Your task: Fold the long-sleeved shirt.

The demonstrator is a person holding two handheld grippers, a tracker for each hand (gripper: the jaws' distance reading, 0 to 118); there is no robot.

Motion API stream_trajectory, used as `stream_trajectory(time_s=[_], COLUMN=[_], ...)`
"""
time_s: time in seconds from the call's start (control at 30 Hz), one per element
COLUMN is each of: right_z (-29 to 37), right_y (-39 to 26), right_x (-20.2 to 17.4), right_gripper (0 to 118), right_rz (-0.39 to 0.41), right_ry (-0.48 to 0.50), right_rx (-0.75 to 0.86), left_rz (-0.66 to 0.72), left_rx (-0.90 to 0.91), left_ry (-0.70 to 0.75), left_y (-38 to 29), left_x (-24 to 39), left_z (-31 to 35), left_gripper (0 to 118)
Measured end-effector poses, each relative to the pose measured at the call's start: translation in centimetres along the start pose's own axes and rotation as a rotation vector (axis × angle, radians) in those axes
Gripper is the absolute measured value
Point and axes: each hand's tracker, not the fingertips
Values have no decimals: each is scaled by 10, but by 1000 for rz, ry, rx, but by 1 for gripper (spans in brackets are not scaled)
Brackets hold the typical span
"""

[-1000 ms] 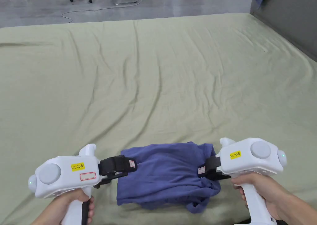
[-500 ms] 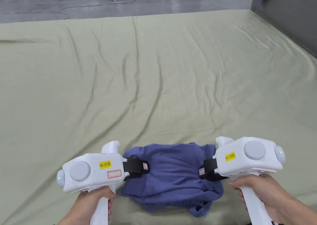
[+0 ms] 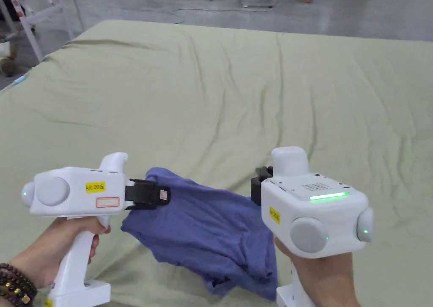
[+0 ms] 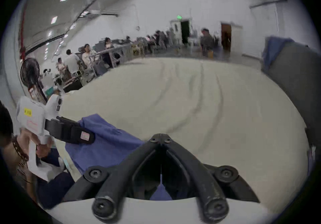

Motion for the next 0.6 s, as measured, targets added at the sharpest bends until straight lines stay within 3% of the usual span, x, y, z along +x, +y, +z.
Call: stream_trajectory(time_s=[0.2, 0.33, 0.37, 0.43, 0.47, 0.5, 0.57, 0.6], right_z=[-76, -102, -106, -113, -115, -114, -108, -102], right_y=[15, 10, 9, 7, 7, 6, 6, 7], right_x=[-115, -153, -157, -162, -162, -161, -152, -146], right_gripper=[0, 0, 0, 0, 0, 0, 0, 0], right_rz=[23, 52, 51, 54, 60, 59, 60, 65], right_ry=[154, 191, 191, 193, 184, 184, 185, 178], right_rx=[-7, -46, -49, -77, -103, -110, -107, -100], left_rz=[81, 188, 217, 242, 228, 220, 172, 158], left_rx=[15, 9, 8, 51, 62, 66, 131, 134], left_ry=[242, 335, 333, 380, 370, 363, 335, 402], left_y=[31, 32, 31, 29, 27, 26, 26, 27], left_x=[-147, -199, -205, -203, -200, -194, -177, -166], left_z=[93, 126, 129, 126, 124, 121, 118, 116], left_gripper=[6, 6, 14, 83, 111, 118, 118, 118])
